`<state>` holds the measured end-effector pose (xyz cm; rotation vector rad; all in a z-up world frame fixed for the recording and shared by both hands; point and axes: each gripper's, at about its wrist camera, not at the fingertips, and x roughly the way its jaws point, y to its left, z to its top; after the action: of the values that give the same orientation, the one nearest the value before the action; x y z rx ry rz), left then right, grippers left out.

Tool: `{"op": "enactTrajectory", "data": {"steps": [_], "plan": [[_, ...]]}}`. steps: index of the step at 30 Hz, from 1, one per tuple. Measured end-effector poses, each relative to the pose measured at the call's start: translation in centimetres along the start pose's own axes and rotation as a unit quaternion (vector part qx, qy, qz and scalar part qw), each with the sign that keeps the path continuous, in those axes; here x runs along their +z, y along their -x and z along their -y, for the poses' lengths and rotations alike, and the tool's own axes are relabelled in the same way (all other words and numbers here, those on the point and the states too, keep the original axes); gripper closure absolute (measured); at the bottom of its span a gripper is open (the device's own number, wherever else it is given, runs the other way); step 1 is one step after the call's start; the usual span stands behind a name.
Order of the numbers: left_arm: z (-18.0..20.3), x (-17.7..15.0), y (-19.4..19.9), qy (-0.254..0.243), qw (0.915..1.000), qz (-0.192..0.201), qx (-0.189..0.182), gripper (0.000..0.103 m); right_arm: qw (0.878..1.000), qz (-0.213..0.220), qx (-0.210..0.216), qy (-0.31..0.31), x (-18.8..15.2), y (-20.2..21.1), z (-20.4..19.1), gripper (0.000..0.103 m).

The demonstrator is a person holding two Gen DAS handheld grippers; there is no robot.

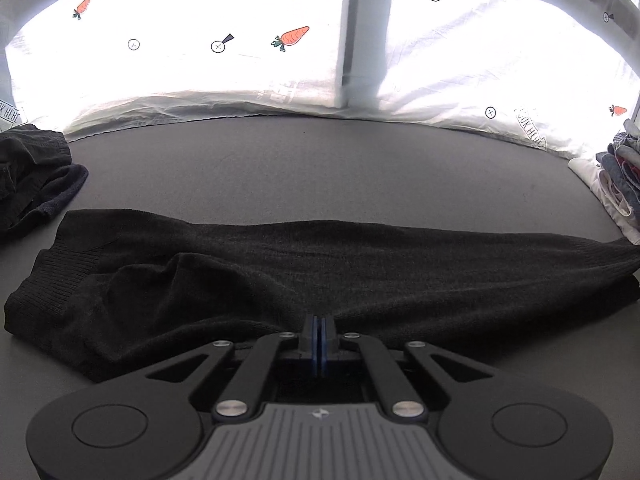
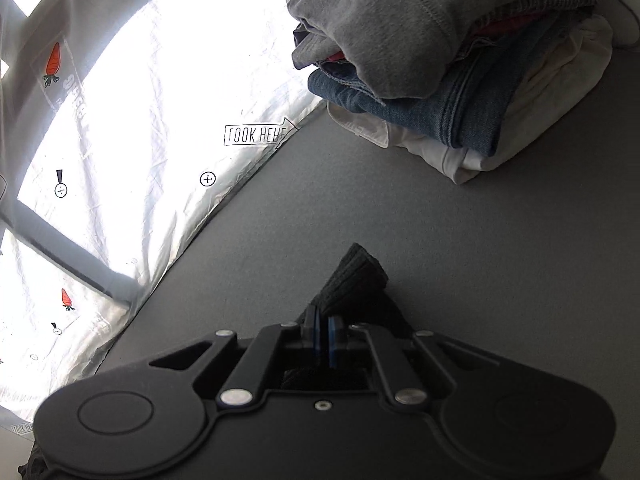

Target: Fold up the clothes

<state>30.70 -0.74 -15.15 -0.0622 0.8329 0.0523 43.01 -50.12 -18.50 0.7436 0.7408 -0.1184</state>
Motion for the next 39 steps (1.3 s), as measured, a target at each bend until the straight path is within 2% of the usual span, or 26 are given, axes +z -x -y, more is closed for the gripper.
{"op": "enactTrajectory", "data": {"steps": [4,7,12,14,16,19,23,25,28,31,34,35,36,37,39], "plan": [[0.4,-1.9,-1.0,-0.002,0.9994,-0.03,0.018,0.102,0.999,-0.031,-0.033,0.013,-1.5,-1.2,1.4,0.098],[0.7,-2.3,-1.7,-0.003,0.9982,-0.053,0.029,0.102,0.999,-0.036,-0.038,0.009,-1.9,-1.2,1.9,0.095],[0.7,-1.6,-1.3,0.014,0.9982,-0.054,0.021,0.097,0.998,-0.026,-0.049,0.007,-2.1,-0.3,1.7,0.076],[0.6,-0.9,-0.9,0.035,0.9982,-0.048,0.01,0.092,0.998,-0.025,-0.06,0.014,-2.3,-0.1,1.6,0.069],[0.2,-0.1,-0.8,0.066,0.9971,-0.038,0.007,0.078,0.997,-0.024,-0.072,0.021,-2.5,0.1,1.5,0.068],[-0.4,0.9,-1.3,0.108,0.9936,-0.03,0.012,0.072,0.997,-0.027,-0.075,0.013,-2.7,-0.1,1.8,0.067],[0.1,1.8,-2.3,0.083,0.9951,-0.037,0.039,0.068,0.998,-0.021,-0.064,0.0,-2.5,-0.3,1.9,0.063],[0.2,2.2,-2.4,0.082,0.9952,-0.034,0.04,0.061,0.998,-0.019,-0.055,-0.021,-2.4,-0.3,2.2,0.059],[0.1,2.3,-2.9,0.091,0.9942,-0.038,0.043,0.05,0.998,-0.016,-0.053,-0.028,-2.4,-0.5,2.2,0.059],[0.6,1.8,-4.3,0.057,0.993,-0.068,0.077,0.047,0.998,-0.008,-0.066,-0.01,-2.6,-0.8,1.4,0.059],[0.8,1.1,-5.6,0.043,0.9917,-0.086,0.085,0.039,0.996,-0.002,-0.089,0.023,-3.0,-1.1,0.5,0.06],[1.0,1.0,-5.9,0.036,0.9918,-0.087,0.087,0.036,0.995,0.0,-0.098,0.036,-3.1,-1.2,0.2,0.065],[1.4,1.0,-6.1,0.028,0.9915,-0.09,0.089,0.029,0.994,0.003,-0.104,0.04,-3.2,-1.2,0.1,0.076],[1.7,1.1,-6.3,0.025,0.9911,-0.094,0.092,0.023,0.993,0.007,-0.11,0.036,-3.2,-1.1,0.3,0.082],[1.8,1.3,-6.8,0.034,0.9901,-0.1,0.093,0.018,0.995,0.01,-0.095,0.001,-3.0,-0.9,1.2,0.088]]}}
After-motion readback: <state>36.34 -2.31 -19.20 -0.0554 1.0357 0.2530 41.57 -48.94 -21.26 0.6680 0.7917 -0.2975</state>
